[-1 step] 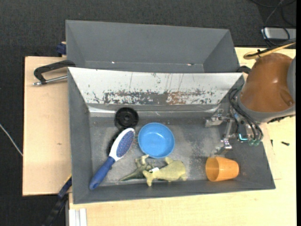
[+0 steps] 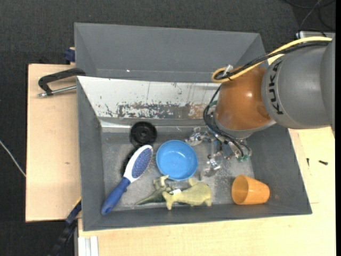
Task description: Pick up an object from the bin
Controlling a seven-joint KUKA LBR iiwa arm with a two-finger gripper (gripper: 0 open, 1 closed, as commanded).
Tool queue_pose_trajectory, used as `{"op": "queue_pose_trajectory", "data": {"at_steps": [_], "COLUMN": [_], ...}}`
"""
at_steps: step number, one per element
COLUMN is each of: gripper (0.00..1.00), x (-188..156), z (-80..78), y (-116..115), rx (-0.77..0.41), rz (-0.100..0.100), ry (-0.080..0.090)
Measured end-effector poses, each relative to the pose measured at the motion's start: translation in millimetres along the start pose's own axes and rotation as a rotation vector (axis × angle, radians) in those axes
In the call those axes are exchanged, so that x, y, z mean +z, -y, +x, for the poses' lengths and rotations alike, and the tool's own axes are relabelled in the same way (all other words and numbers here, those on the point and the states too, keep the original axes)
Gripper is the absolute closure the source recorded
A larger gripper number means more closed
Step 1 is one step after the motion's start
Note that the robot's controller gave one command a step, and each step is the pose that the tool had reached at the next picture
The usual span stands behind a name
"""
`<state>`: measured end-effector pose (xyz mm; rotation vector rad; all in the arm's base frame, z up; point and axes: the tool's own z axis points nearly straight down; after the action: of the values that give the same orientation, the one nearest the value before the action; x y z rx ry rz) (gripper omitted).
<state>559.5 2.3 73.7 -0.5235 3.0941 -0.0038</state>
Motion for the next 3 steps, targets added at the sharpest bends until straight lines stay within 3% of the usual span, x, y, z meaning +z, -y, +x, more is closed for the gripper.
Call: {"op": "queue_pose_trajectory", "data": {"at_steps": [1,2,3], "gripper": [0.0,0.0,0.0], "x": [-29.6,-39.9,-22.2], "z": [-34.2,-32.3,-18.1], "y": [-77.5,-123.1,-144.1], "rx": [-0.275,-0.495,-0.612], "rz": [-0.001,0.021,-0.002], "ry": [0.013,0.059,0.008]}}
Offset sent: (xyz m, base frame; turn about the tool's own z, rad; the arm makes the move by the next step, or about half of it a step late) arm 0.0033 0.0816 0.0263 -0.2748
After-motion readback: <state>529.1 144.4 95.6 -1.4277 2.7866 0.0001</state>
